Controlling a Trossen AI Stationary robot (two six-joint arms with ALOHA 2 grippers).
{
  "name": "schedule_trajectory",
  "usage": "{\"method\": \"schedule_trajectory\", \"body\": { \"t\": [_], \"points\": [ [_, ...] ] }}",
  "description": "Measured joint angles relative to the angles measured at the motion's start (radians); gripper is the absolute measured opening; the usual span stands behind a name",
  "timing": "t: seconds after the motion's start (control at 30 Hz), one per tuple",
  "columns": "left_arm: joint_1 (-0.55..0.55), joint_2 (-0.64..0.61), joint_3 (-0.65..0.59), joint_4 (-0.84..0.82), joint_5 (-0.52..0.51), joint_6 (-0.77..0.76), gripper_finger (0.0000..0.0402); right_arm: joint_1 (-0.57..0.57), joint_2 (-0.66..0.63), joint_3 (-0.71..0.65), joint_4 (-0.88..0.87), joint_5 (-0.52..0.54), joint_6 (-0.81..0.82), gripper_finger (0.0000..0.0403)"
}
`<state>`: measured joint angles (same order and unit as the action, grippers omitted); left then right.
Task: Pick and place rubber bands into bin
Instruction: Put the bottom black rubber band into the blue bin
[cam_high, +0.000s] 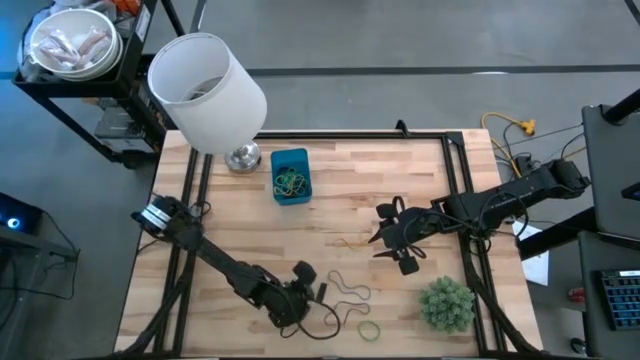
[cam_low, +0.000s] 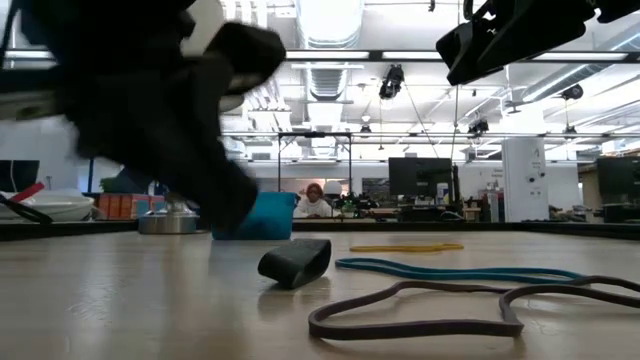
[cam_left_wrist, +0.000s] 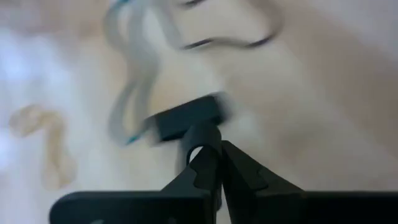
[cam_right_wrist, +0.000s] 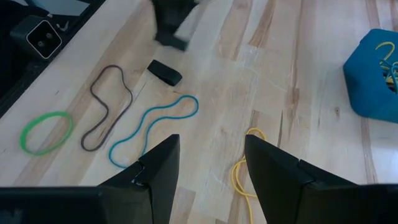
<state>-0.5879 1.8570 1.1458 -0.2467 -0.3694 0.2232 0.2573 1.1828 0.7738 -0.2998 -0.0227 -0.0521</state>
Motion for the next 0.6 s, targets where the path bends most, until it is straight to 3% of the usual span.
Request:
{"method": "schedule_trajectory", "body": {
  "t": [0.33,0.6],
  "points": [
    [0.125,-0.186,-0.012,-0.212,-0.297,0.0,0.0,0.0,0.0,-0.004,0.002,0.0,0.0,0.0176],
    [0.377,-0.274,-0.069,-0.214,-0.321,0.028,0.0,0.0,0.0,-0.007,0.003,0.0,-0.004,0.0176]
  ]
}}
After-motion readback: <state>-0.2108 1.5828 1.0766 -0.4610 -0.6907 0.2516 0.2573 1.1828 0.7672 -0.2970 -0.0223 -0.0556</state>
